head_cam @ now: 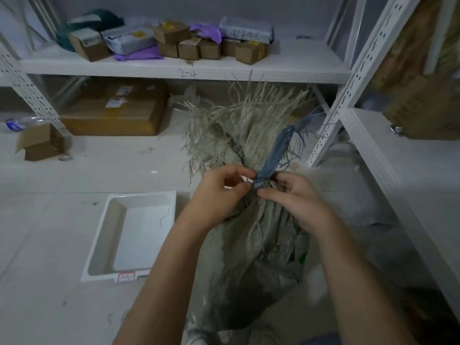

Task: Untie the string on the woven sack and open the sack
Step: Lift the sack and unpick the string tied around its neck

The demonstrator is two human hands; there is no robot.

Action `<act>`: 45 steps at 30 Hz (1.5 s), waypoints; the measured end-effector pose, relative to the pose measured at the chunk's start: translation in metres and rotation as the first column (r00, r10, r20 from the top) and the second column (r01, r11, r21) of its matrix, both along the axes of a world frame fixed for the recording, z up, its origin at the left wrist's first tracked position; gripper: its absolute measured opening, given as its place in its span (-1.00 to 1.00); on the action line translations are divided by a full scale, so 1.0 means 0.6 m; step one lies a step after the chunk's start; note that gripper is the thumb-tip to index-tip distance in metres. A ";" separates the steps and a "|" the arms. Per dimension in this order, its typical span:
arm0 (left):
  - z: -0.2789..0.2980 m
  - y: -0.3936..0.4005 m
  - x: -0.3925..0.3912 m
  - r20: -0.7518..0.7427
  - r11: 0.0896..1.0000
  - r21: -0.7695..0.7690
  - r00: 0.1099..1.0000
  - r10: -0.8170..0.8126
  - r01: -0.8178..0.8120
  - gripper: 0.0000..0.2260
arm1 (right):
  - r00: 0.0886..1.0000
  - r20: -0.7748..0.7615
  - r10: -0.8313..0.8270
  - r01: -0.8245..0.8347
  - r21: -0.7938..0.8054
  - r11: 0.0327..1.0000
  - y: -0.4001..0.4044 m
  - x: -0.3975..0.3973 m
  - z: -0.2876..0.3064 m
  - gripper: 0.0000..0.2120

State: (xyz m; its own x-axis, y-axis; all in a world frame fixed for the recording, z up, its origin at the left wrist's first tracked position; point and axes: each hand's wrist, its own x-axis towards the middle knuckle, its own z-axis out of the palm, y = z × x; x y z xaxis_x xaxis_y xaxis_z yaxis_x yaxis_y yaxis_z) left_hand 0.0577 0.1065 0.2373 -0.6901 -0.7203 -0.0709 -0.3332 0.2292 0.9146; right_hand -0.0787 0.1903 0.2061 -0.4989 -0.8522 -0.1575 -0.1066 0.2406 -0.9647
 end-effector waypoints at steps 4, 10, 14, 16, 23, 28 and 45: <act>-0.018 -0.005 -0.012 -0.081 0.998 0.028 0.995 -0.058 0.061 -0.73 | 0.999 -0.034 0.033 -0.033 0.007 0.999 -0.003 -0.003 0.002 -0.71; -0.028 -0.018 -0.018 -0.178 0.996 0.094 0.984 0.016 0.001 -0.60 | 0.997 0.016 0.077 -0.078 0.086 0.993 -0.011 0.008 0.011 -0.70; -0.024 -0.020 -0.019 -0.193 0.991 0.134 0.979 0.057 -0.031 -0.60 | 0.998 -0.036 0.051 -0.046 0.136 0.990 -0.017 0.017 0.016 -0.83; -0.022 -0.021 -0.017 -0.177 0.988 0.140 0.980 0.089 -0.064 -0.60 | 0.998 -0.063 0.023 -0.014 0.135 0.991 -0.016 0.017 0.017 -0.90; -0.018 -0.024 -0.014 -0.093 0.972 0.122 0.972 0.214 -0.202 -0.61 | 0.911 -0.393 -0.128 0.133 -0.016 0.991 0.000 0.029 0.022 -0.69; -0.023 -0.026 -0.013 -0.047 0.964 0.040 0.963 0.266 -0.265 -0.62 | 0.900 -0.434 -0.041 0.064 0.037 0.997 -0.021 0.057 0.017 -0.67; -0.004 -0.036 0.013 -0.344 0.998 0.061 0.939 -0.011 0.035 -0.54 | 0.999 -0.020 -0.039 0.039 0.001 0.999 -0.027 0.018 0.025 -0.80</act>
State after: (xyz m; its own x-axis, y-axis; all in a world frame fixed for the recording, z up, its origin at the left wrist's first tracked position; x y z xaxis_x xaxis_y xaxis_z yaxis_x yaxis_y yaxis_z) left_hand 0.0656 0.0848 0.2352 -0.6971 -0.7057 0.1268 0.0082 0.1690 0.9856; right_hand -0.0680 0.1744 0.2213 -0.5348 -0.8319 -0.1478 -0.1168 0.2460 -0.9622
